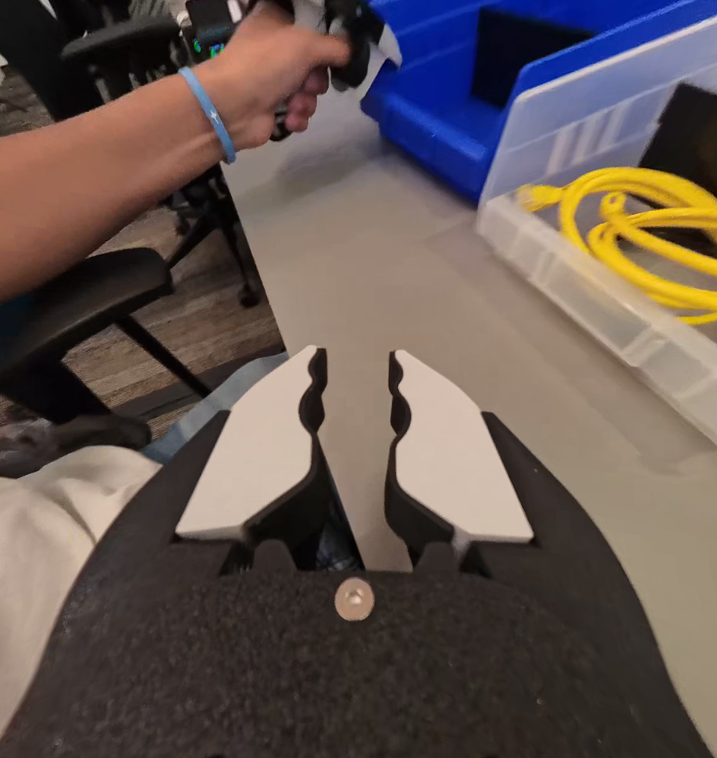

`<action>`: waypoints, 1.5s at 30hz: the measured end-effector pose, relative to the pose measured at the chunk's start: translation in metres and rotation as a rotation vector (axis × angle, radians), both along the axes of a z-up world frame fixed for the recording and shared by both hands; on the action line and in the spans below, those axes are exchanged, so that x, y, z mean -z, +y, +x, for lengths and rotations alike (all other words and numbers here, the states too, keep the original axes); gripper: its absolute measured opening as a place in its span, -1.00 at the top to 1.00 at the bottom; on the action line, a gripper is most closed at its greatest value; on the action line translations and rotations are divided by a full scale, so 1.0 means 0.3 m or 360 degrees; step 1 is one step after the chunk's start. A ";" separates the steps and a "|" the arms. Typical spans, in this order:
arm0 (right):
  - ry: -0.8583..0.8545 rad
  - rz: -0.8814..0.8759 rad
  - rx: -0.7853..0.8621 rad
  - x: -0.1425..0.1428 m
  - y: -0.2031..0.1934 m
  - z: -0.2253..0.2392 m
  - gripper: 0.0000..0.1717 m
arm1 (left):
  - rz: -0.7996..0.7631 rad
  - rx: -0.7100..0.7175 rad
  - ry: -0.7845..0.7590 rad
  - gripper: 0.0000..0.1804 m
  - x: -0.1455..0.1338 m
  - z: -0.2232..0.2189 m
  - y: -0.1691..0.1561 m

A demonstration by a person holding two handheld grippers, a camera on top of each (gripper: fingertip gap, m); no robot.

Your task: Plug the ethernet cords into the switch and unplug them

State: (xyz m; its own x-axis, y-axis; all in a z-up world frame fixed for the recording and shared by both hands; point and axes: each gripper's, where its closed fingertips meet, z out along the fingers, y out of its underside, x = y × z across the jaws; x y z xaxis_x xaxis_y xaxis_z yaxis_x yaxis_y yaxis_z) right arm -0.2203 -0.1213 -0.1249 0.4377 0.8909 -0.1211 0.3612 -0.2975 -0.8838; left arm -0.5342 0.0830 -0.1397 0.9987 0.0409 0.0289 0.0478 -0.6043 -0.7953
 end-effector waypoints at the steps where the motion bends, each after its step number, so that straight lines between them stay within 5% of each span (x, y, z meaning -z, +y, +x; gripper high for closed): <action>1: -0.0020 -0.0031 -0.0014 0.008 0.002 -0.029 0.62 | -0.0002 0.0005 0.0038 0.98 0.001 0.006 -0.026; 7: -0.0064 0.0167 0.0181 -0.018 0.172 -0.230 0.02 | 0.0032 -0.0199 -0.0023 0.98 -0.001 0.007 -0.254; 14: 0.0028 0.0038 0.0509 -0.012 0.310 -0.411 -0.01 | 0.0067 -0.0202 -0.0064 0.96 -0.003 0.065 -0.471; 20: -0.0126 -0.0051 0.0516 0.055 0.297 -0.467 0.28 | 0.0099 -0.0200 -0.0125 0.93 -0.014 0.072 -0.598; 22: -0.0141 -0.0147 0.0624 0.028 0.309 -0.431 0.83 | 0.0165 -0.0246 -0.0020 0.94 -0.054 0.049 -0.619; 27: -0.0074 0.0015 0.0689 -0.114 0.334 -0.383 0.92 | 0.0359 -0.0214 0.0217 0.94 -0.213 0.121 -0.640; 34: 0.0099 0.0482 0.0937 -0.556 0.374 -0.071 0.94 | 0.0786 0.0046 0.0363 0.94 -0.602 0.410 -0.516; 37: 0.0133 0.0595 0.1147 -0.689 0.408 0.158 0.94 | 0.0821 0.0231 0.0188 0.93 -0.705 0.623 -0.397; 41: 0.0039 0.0547 0.1482 -0.686 0.466 0.530 0.94 | 0.0770 0.0495 0.0117 0.95 -0.692 0.987 -0.222; 45: -0.0065 0.0269 0.1672 -0.494 0.533 0.941 0.95 | 0.0565 0.0756 0.0188 0.93 -0.524 1.392 -0.100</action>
